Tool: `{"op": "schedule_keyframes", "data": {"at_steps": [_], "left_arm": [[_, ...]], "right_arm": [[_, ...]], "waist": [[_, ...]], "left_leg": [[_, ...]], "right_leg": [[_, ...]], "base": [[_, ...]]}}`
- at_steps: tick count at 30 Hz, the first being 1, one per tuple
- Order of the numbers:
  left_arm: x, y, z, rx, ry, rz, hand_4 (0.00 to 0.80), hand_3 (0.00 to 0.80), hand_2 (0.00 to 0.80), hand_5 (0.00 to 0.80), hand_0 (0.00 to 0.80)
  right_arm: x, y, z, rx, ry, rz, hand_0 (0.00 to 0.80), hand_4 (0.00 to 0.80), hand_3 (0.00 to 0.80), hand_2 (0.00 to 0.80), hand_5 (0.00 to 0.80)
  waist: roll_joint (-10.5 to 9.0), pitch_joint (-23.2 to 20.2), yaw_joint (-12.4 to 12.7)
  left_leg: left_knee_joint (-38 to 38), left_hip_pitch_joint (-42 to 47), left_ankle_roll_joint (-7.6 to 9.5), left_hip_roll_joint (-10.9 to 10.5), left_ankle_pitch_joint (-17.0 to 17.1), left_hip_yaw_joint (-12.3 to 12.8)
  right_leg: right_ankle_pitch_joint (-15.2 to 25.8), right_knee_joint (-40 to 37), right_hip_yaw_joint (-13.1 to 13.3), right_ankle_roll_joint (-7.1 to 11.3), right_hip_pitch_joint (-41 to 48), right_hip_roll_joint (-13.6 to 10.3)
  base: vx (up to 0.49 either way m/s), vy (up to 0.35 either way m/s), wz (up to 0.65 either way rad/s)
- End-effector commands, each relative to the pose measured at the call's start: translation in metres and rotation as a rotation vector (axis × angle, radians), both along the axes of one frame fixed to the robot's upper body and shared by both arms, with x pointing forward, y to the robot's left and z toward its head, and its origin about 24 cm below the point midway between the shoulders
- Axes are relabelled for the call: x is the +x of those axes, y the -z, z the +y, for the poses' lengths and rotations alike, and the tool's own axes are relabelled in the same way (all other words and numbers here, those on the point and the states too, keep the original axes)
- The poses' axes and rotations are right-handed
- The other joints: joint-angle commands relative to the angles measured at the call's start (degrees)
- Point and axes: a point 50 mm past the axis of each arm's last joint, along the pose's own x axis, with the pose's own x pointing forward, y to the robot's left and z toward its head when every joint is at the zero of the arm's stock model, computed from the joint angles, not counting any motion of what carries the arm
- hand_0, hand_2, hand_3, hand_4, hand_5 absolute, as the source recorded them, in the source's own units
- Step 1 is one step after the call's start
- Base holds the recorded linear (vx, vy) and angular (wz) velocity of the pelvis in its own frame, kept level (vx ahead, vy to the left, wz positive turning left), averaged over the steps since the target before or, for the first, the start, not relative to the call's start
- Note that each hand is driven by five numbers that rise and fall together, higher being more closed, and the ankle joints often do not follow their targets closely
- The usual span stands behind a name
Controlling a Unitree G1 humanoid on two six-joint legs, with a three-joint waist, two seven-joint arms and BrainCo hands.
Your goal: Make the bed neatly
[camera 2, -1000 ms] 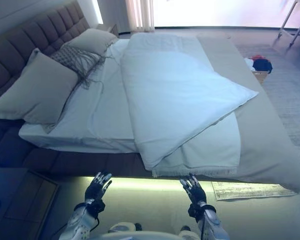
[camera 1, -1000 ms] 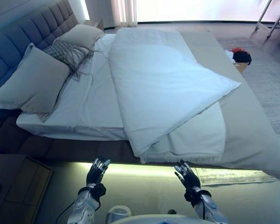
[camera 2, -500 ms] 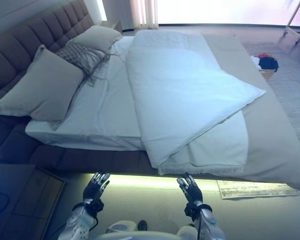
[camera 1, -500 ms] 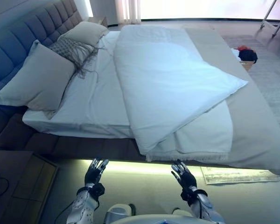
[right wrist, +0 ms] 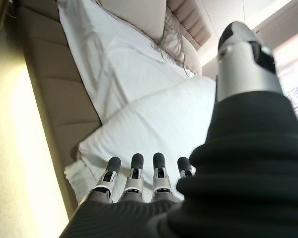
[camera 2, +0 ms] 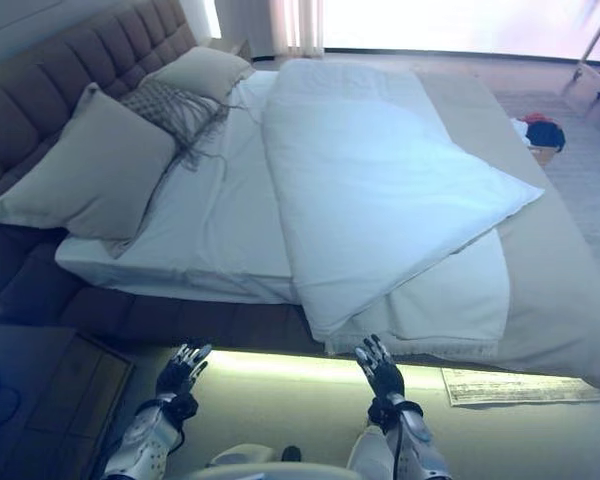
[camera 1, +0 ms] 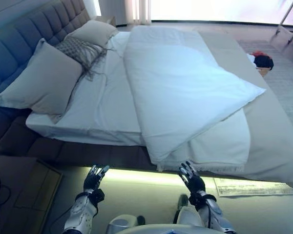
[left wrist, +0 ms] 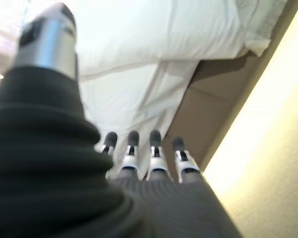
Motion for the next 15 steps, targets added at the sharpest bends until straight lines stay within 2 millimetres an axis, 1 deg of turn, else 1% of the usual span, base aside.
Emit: {"op": "schedule_keyframes", "data": {"at_steps": [1,3,4,5,6,8,9,11,13,14,15], "left_arm": [[0.014,-0.021,0.002,-0.001,0.035,-0.152,0.0,0.0,0.0,0.0,0.0],[0.009,-0.02,0.002,0.001,0.028,-0.145,0.0,0.0,0.0,0.0,0.0],[0.007,-0.019,0.002,0.002,0.013,-0.14,0.0,0.0,0.0,0.0,0.0],[0.006,-0.018,0.004,-0.001,-0.001,-0.137,0.0,0.0,0.0,0.0,0.0],[0.005,-0.017,0.006,-0.009,-0.017,-0.13,0.0,0.0,0.0,0.0,0.0],[0.004,-0.017,0.007,-0.044,-0.023,-0.142,0.0,0.0,0.0,0.0,0.0],[0.005,-0.019,0.006,-0.049,-0.012,-0.159,0.0,0.0,0.0,0.0,0.0],[0.009,-0.022,-0.002,-0.085,0.007,-0.19,0.0,0.0,0.0,0.0,0.0],[0.014,-0.024,-0.014,-0.113,0.036,-0.205,0.0,0.0,0.0,0.0,0.0],[0.015,-0.024,-0.02,-0.116,0.056,-0.207,0.0,0.0,0.0,0.0,0.0],[0.016,-0.024,-0.024,-0.121,0.067,-0.21,0.0,0.0,0.0,0.0,0.0]], "right_arm": [[0.005,-0.012,-0.014,0.003,0.012,-0.101,0.0,0.0,0.0,0.0,0.0],[0.001,-0.009,-0.016,0.007,0.012,-0.095,0.0,0.0,0.0,0.0,0.0],[0.0,-0.008,-0.016,0.004,0.01,-0.088,0.0,0.0,0.0,0.0,0.0],[0.001,-0.007,-0.015,0.001,0.004,-0.082,0.0,0.0,0.0,0.0,0.0],[0.004,-0.008,-0.014,-0.014,-0.001,-0.076,0.0,0.0,0.0,0.0,0.0],[0.008,-0.012,-0.012,-0.009,-0.013,-0.098,0.0,0.0,0.0,0.0,0.0],[0.009,-0.014,-0.013,-0.003,-0.013,-0.105,0.0,0.0,0.0,0.0,0.0],[0.009,-0.016,-0.021,-0.038,0.0,-0.098,0.0,0.0,0.0,0.0,0.0],[0.011,-0.018,-0.03,-0.061,0.026,-0.098,0.0,0.0,0.0,0.0,0.0],[0.012,-0.018,-0.034,-0.063,0.035,-0.1,0.0,0.0,0.0,0.0,0.0],[0.012,-0.018,-0.036,-0.067,0.04,-0.098,0.0,0.0,0.0,0.0,0.0]], "waist": [[0.0,1.2,0.2],[-0.04,1.0,0.3],[-0.06,0.8,0.4],[-0.1,0.7,0.4],[-0.12,0.8,0.3],[0.37,0.7,-0.2],[0.36,0.5,-0.4],[0.23,0.1,-0.4],[-0.16,0.1,-0.4],[-0.32,0.1,-0.5],[-0.31,0.2,-0.5]], "left_leg": [[4.7,6.4,2.92,-2.2,-5.7,-1.1],[6.4,6.5,2.42,-1.2,-4.9,-1.2],[7.8,6.3,1.68,-0.5,-3.6,-1.1],[9.6,5.8,1.09,0.2,-3.0,-0.7],[11.7,5.2,0.63,0.8,-2.5,-0.1],[14.8,3.7,-1.21,2.6,3.1,-0.2],[16.3,3.0,-2.04,3.0,5.3,-0.3],[20.0,0.9,-3.61,3.0,9.1,-0.2],[26.0,-2.6,-4.3,2.1,10.4,0.6],[28.8,-4.6,-4.68,2.0,10.9,1.5],[29.2,-5.8,-4.76,2.3,11.1,1.8]], "right_leg": [[15.8,-6.1,-0.1,-0.99,1.0,2.1],[14.2,-5.1,0.1,-1.04,2.5,2.4],[13.4,-5.6,-0.1,-1.0,3.7,3.1],[12.7,-4.5,-0.1,-1.24,4.2,3.1],[12.2,-1.3,0.5,-1.85,4.1,3.1],[9.8,1.1,0.9,-3.13,5.0,4.8],[8.5,1.0,0.9,-3.8,5.8,5.9],[6.9,-0.1,-0.1,-5.23,7.9,7.3],[5.0,-0.3,-1.1,-6.55,9.5,7.5],[3.9,-0.1,-1.6,-7.41,10.4,7.7],[3.3,0.0,-1.8,-7.88,11.0,8.0]], "base": [[0.409,-0.262,0.39],[0.406,-0.331,0.49],[0.421,-0.402,0.5],[0.436,-0.431,0.47],[0.354,-0.359,0.39],[0.306,-0.334,0.16],[0.252,-0.3,0.01],[0.208,-0.27,0.06],[0.18,-0.261,0.32],[0.145,-0.216,0.45],[0.135,-0.172,0.31]]}}
